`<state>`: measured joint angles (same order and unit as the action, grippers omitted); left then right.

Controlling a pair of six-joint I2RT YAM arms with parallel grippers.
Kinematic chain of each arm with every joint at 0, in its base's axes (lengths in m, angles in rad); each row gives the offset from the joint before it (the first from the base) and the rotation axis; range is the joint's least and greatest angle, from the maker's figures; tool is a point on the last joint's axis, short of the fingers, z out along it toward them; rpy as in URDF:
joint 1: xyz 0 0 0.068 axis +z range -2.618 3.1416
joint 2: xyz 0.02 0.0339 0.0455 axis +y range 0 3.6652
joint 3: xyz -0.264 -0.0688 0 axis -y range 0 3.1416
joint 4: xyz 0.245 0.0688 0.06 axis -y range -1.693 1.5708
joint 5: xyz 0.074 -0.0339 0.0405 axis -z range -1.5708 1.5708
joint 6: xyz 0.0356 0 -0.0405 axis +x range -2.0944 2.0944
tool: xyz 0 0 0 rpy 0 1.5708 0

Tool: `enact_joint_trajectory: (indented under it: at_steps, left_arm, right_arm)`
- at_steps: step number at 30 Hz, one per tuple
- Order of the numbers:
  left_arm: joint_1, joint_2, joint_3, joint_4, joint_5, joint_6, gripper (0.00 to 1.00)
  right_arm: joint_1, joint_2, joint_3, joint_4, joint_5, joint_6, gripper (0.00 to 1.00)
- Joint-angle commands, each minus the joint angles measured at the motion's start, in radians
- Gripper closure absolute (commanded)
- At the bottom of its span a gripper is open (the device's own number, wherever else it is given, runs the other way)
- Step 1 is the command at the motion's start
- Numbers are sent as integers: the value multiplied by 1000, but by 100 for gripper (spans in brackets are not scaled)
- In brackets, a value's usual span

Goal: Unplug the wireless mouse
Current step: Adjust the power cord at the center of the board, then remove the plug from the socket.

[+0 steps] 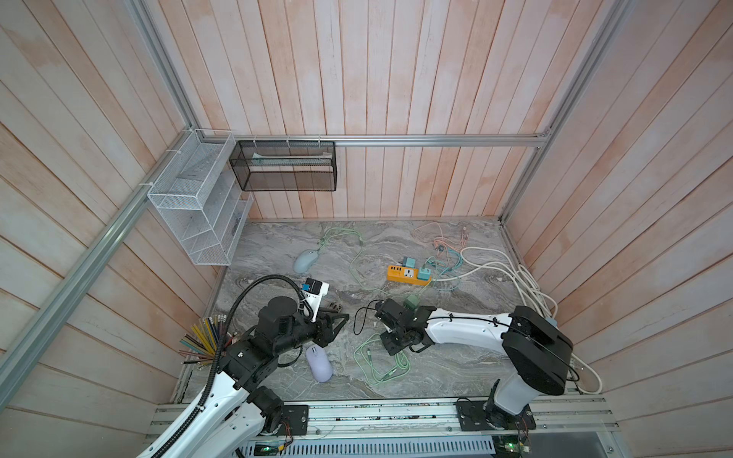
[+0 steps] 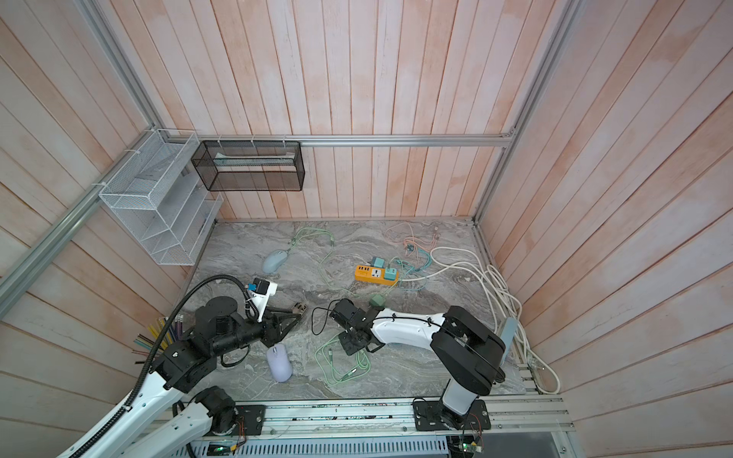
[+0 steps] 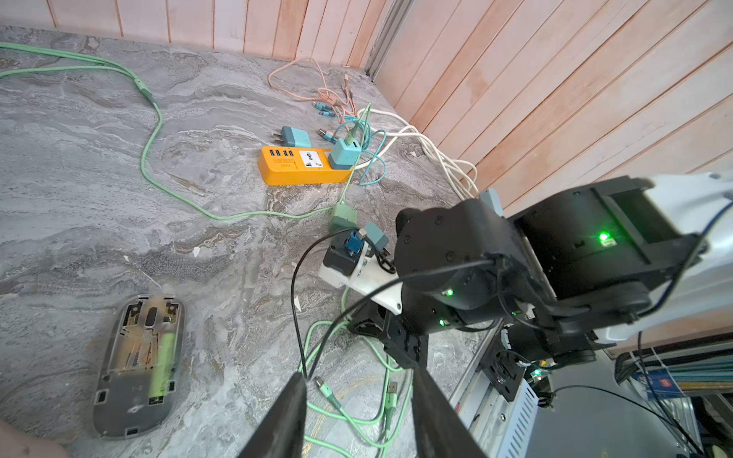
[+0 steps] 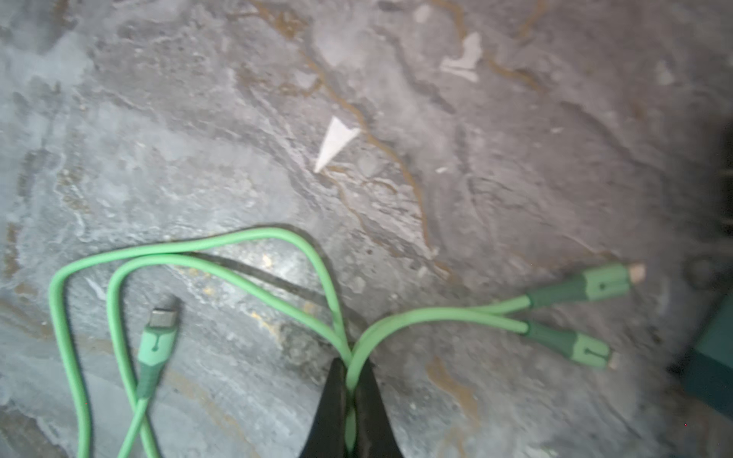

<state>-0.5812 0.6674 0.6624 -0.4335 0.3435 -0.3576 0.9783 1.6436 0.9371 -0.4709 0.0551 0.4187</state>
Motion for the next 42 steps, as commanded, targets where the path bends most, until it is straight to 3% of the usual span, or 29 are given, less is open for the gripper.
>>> enact_joint_trajectory:
  at_steps: [1,4,6,9,12,17,19,24,28,34,42]
  left_arm:
    - [11,2,15,17,47,23,52]
    - [24,17,22,24,57,26,42]
    - [42,47,36,35,67,35,40]
    - [100,135,74,86,131,32,40]
    - [159,283,141,168,204,21,41]
    - [153,627,319,292,267,51,43]
    - [127,782,391,349,233,58,44]
    - [39,1155,619,360,91,129,46]
    - [11,1373,772,366,48,122,47]
    - [0,1517,889,336,-18,145,47]
    - [-5,1541,929,305,-52,170,47]
  right_arm:
    - [-18,-54,58,-104,-27,-35,82]
    - [-18,-91,79,-131,-79,-55,40]
    - [-21,-132,89,-141,-102,-59,28]
    - [-78,-201,116,-160,-128,-51,27]
    - [-231,-269,123,-135,-126,-7,37]
    - [-513,-348,76,77,-91,66,58]
    - [-574,-299,101,106,-49,43,59]
    - [-586,-140,169,145,59,-21,40]
    - [-590,-65,180,201,86,-30,36]
    - [-590,10,188,247,66,-25,35]
    - [-592,87,237,264,68,-12,36]
